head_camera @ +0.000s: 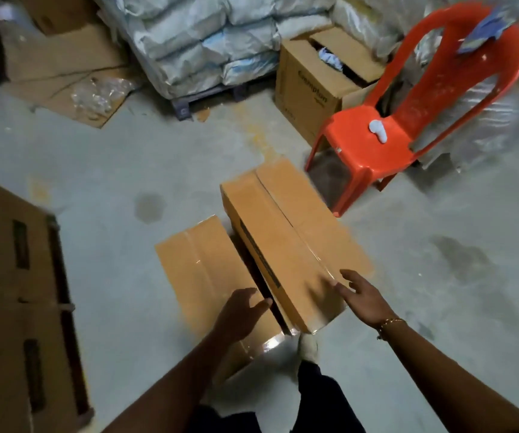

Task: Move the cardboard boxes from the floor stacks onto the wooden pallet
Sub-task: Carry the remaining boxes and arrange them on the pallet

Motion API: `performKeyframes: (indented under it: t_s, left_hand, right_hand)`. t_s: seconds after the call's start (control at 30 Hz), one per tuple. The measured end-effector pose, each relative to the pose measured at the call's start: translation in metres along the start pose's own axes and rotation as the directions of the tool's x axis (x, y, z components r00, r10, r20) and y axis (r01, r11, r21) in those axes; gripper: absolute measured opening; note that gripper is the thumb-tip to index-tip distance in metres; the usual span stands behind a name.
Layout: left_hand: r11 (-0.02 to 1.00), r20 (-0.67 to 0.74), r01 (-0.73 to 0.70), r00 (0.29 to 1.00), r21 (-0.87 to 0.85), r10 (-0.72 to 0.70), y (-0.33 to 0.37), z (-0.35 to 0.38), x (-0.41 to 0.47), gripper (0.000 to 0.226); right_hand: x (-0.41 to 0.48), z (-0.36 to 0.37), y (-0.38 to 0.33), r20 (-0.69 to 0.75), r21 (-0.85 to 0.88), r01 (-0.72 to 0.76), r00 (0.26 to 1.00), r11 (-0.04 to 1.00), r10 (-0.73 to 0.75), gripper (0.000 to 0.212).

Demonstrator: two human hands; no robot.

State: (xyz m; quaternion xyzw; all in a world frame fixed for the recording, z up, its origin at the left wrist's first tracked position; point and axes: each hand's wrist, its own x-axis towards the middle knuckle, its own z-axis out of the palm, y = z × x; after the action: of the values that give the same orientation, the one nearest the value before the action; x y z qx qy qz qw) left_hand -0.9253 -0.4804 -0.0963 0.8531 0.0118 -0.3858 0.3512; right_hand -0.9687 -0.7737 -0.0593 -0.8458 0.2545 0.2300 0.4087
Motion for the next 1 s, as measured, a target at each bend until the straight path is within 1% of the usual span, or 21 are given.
performKeyframes:
  t_s: [0.1, 0.2, 0.23, 0.3, 0.33, 0.37, 0.4, 0.43, 0.47, 0.53, 0.63, 0.7, 0.73, 0.8, 0.87, 0.9, 1.0]
  left_hand:
    - [0.990, -0.020, 0.098, 0.995, -0.102, -0.101, 0.024, 0.034, 0.035, 0.065]
    - [0.930, -0.058, 0.187, 0.975, -0.316, -0.215, 0.040, 0.065, 0.069, 0.064]
    - [0.914, -0.082, 0.203, 0.966, -0.352, -0.246, 0.050, 0.072, 0.074, 0.057]
    - [0.855, -0.124, 0.222, 0.942, -0.468, -0.312, 0.063, 0.087, 0.082, 0.034]
    - [0.814, -0.116, 0.244, 0.928, -0.527, -0.354, 0.066, 0.095, 0.086, 0.022]
    - [0.786, -0.117, 0.252, 0.919, -0.564, -0.378, 0.072, 0.101, 0.088, 0.015]
    - [0.748, -0.106, 0.275, 0.902, -0.604, -0.418, 0.074, 0.107, 0.092, 0.013]
    - [0.719, -0.084, 0.295, 0.894, -0.629, -0.440, 0.075, 0.114, 0.098, 0.014]
    - [0.699, -0.048, 0.326, 0.888, -0.637, -0.458, 0.078, 0.119, 0.101, 0.022]
    - [0.693, -0.001, 0.373, 0.880, -0.617, -0.475, 0.079, 0.127, 0.110, 0.036]
    - [0.684, 0.018, 0.406, 0.867, -0.605, -0.498, 0.081, 0.132, 0.113, 0.047]
    - [0.679, -0.006, 0.407, 0.856, -0.611, -0.517, 0.082, 0.128, 0.106, 0.063]
    - [0.659, -0.032, 0.392, 0.845, -0.642, -0.533, 0.079, 0.125, 0.101, 0.073]
    - [0.618, -0.079, 0.332, 0.837, -0.713, -0.541, 0.073, 0.117, 0.093, 0.086]
    - [0.596, -0.127, 0.257, 0.842, -0.761, -0.524, 0.073, 0.104, 0.081, 0.079]
    - [0.601, -0.150, 0.224, 0.848, -0.767, -0.508, 0.071, 0.098, 0.073, 0.077]
    - [0.596, -0.197, 0.156, 0.853, -0.788, -0.483, 0.071, 0.074, 0.041, 0.082]
  right_hand:
    - [0.060, -0.040, 0.013, 0.000, -0.045, -0.007, 1.000, 0.999, 0.007, 0.061]
    - [0.117, -0.070, 0.027, -0.005, -0.064, -0.017, 1.000, 0.998, 0.017, 0.064]
    - [0.134, -0.077, 0.032, 0.011, -0.076, -0.025, 1.000, 0.997, 0.026, 0.067]
    - [0.163, -0.085, 0.043, 0.065, -0.102, -0.049, 0.996, 0.994, 0.056, 0.075]
    - [0.174, -0.086, 0.048, 0.097, -0.105, -0.062, 0.993, 0.993, 0.073, 0.080]
    - [0.184, -0.085, 0.053, 0.133, -0.101, -0.080, 0.987, 0.992, 0.093, 0.083]
    - [0.192, -0.082, 0.058, 0.169, -0.097, -0.100, 0.979, 0.990, 0.116, 0.086]
    - [0.200, -0.079, 0.063, 0.202, -0.095, -0.126, 0.969, 0.987, 0.143, 0.087]
    - [0.206, -0.075, 0.067, 0.233, -0.098, -0.142, 0.959, 0.985, 0.162, 0.084]
    - [0.215, -0.067, 0.076, 0.270, -0.092, -0.146, 0.948, 0.985, 0.166, 0.071]
    - [0.217, -0.063, 0.082, 0.246, -0.069, -0.110, 0.961, 0.992, 0.124, 0.061]
    - [0.210, -0.067, 0.076, 0.243, -0.038, -0.070, 0.967, 0.997, 0.077, 0.056]
    - [0.205, -0.070, 0.071, 0.245, -0.022, -0.043, 0.968, 0.999, 0.047, 0.054]
    - [0.195, -0.073, 0.055, 0.236, 0.005, 0.012, 0.972, 1.000, -0.013, 0.050]
    - [0.184, -0.073, 0.037, 0.223, 0.028, 0.056, 0.973, 0.998, -0.061, 0.049]
    - [0.178, -0.073, 0.028, 0.218, 0.034, 0.073, 0.973, 0.997, -0.079, 0.050]
    - [0.156, -0.066, 0.000, 0.207, 0.031, 0.123, 0.970, 0.992, -0.127, 0.047]
